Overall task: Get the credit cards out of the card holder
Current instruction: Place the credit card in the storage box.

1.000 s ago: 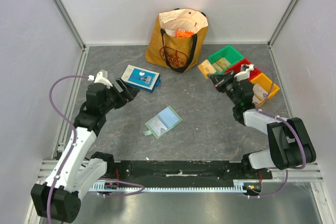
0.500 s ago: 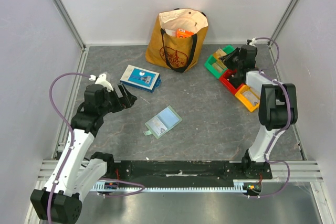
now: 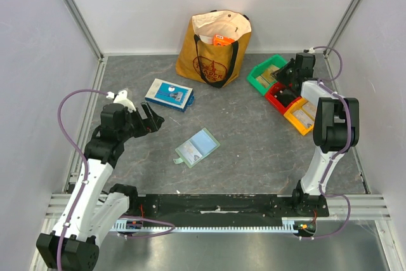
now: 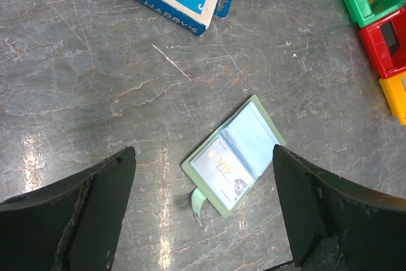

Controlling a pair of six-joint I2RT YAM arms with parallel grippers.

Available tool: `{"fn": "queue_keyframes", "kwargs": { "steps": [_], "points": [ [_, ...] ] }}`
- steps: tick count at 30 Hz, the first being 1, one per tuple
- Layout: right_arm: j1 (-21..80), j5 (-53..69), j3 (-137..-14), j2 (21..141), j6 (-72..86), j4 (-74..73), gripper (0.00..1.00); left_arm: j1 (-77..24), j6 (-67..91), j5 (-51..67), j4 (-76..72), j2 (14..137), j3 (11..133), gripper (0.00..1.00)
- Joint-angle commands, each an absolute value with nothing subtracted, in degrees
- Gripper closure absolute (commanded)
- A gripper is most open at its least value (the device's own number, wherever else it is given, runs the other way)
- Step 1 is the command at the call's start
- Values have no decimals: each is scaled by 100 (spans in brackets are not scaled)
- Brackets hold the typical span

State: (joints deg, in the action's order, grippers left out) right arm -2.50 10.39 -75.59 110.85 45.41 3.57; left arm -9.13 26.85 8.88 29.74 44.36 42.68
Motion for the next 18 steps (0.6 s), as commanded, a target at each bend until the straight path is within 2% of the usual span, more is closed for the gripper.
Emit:
{"fn": "queue_keyframes", "kwargs": {
  "steps": [1,6,18],
  "points": [
    [-316,1020,-7445,10715,4509,167,100,-923,2443,800,2918,4351,4263,7],
    [-343,1063,-7391,10582,4570,290,100,-932,2452,800,2918,4342,4254,7],
    [-352,1415,-7980,11355,4887,343,100,-940,2461,809,2892,4359,4236,7]
  ]
}}
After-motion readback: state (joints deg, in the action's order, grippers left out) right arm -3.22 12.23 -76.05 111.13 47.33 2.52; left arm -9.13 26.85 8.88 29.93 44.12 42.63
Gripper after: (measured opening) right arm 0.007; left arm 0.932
